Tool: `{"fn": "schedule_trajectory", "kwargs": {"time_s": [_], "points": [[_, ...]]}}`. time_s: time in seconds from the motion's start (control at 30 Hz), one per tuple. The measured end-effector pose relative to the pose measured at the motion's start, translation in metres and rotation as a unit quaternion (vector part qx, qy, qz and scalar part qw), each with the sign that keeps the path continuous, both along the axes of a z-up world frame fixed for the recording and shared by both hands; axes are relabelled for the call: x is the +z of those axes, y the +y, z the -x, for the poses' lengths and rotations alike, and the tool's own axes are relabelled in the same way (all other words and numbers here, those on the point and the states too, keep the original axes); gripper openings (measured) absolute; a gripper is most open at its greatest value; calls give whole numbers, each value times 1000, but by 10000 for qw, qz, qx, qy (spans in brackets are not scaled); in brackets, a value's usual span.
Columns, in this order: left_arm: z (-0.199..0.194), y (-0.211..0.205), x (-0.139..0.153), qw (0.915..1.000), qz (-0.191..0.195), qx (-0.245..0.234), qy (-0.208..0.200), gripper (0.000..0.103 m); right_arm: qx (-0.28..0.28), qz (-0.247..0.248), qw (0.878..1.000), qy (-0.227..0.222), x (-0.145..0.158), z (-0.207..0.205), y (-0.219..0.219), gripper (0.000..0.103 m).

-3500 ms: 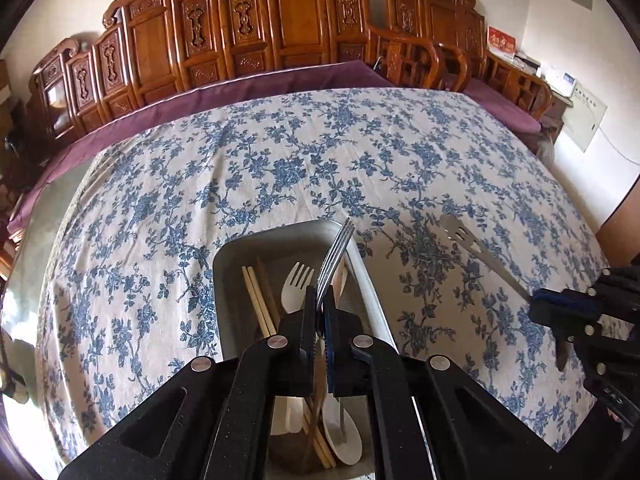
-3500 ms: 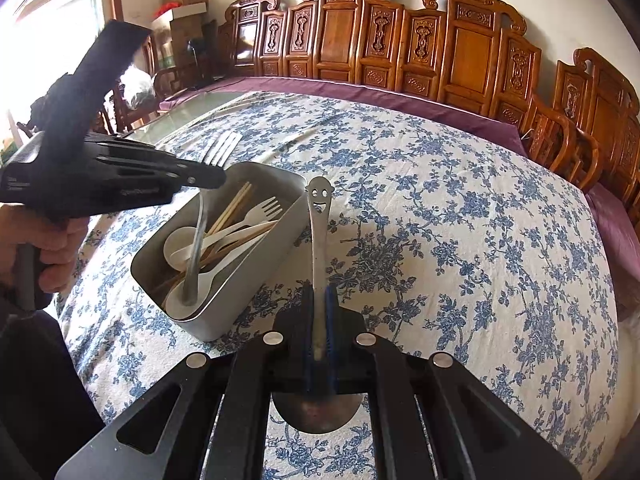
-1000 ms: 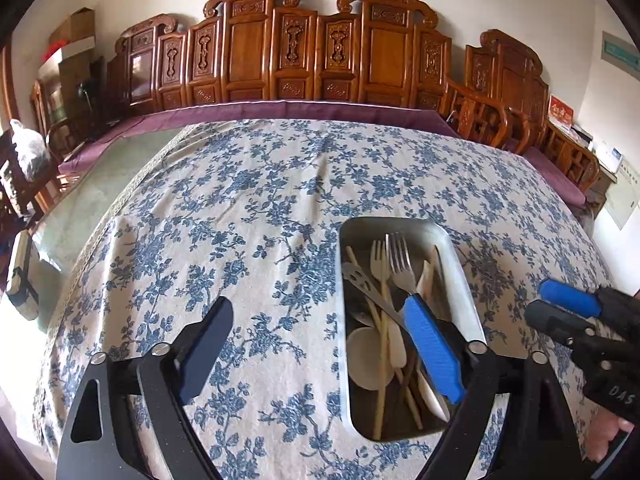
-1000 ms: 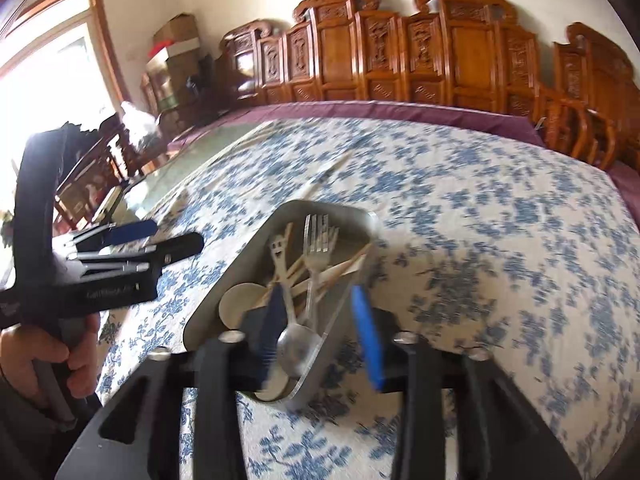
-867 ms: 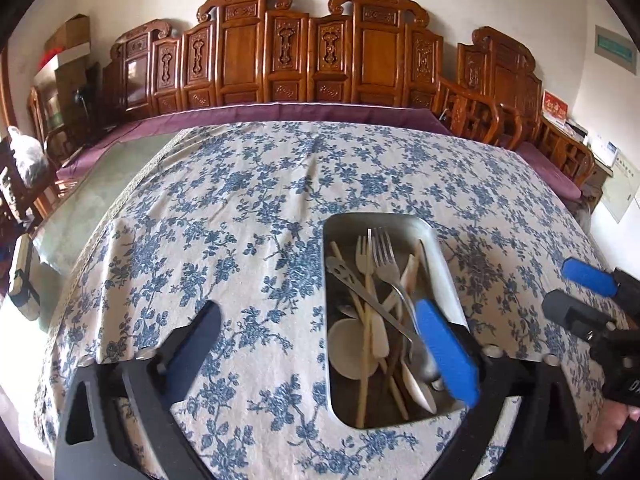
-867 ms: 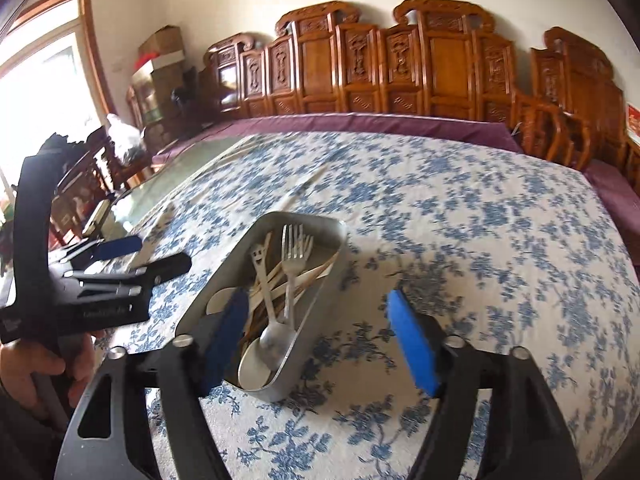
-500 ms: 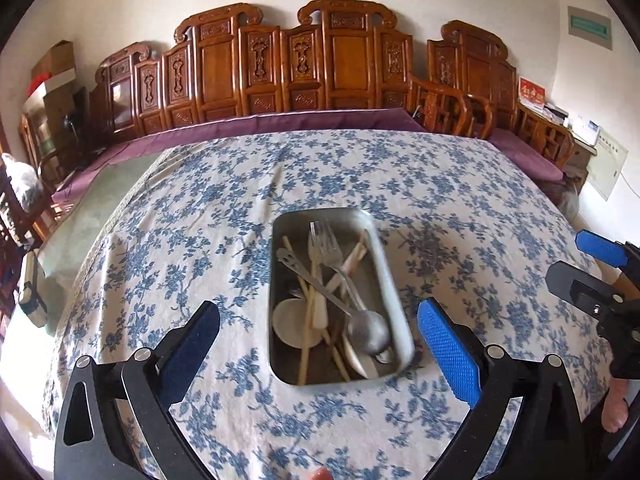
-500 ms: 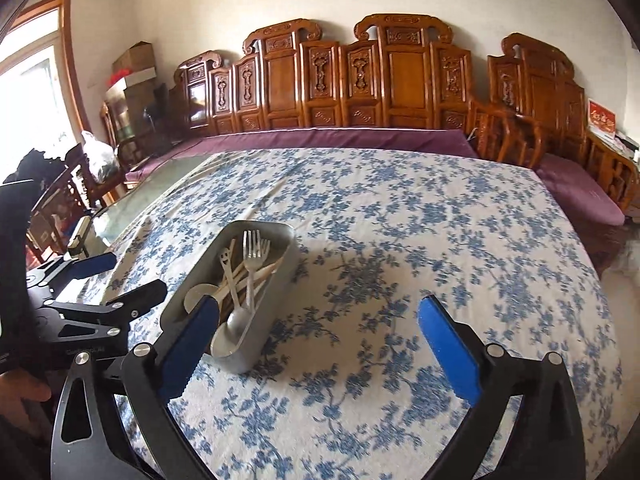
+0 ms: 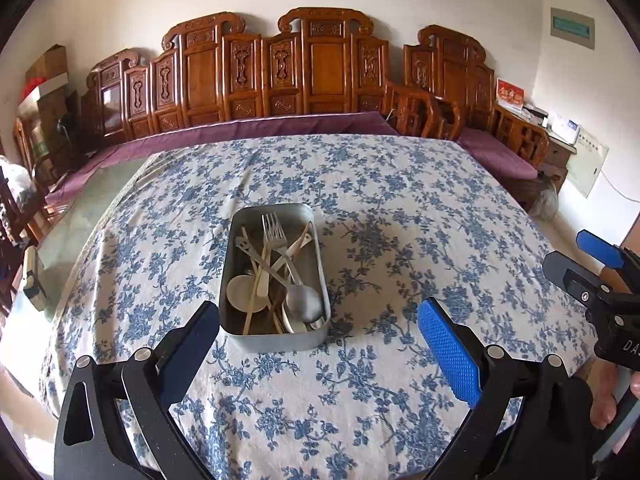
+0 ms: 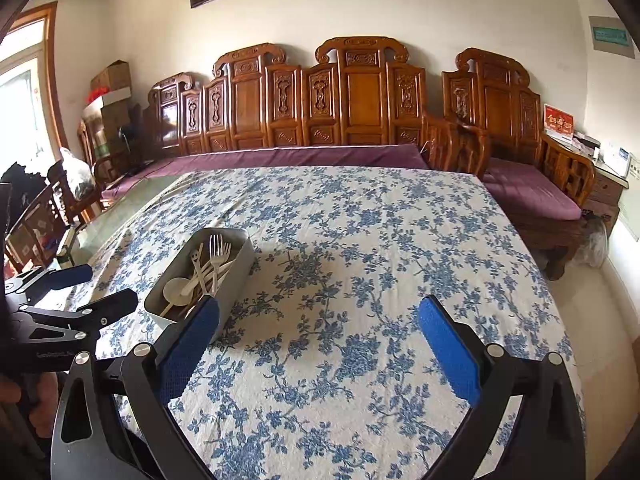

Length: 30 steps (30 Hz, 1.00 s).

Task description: Organize utensils

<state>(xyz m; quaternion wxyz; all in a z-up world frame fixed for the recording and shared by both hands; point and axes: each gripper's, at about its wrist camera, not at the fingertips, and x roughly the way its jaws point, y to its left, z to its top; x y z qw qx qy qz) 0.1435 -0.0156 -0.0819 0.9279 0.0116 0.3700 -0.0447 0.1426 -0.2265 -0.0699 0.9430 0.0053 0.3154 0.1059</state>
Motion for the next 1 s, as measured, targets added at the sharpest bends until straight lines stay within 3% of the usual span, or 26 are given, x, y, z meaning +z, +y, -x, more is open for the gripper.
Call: {"fn": "schedule_trajectory", "kwargs": {"time_s": [0.4,0.73,1.0], "points": [[42,-6,47,9992,-4,114,-376,95,-151,-133,9994,-285,28,44,-18,100],[74,-6,107,9931,27,238,-1149,95,-188,-143,9946,-1008,81,77,-16,100],[90,-6,124,9892,27,296,-1438,95,-181,-87,9911,-1316,106,92,-13,100]]}}
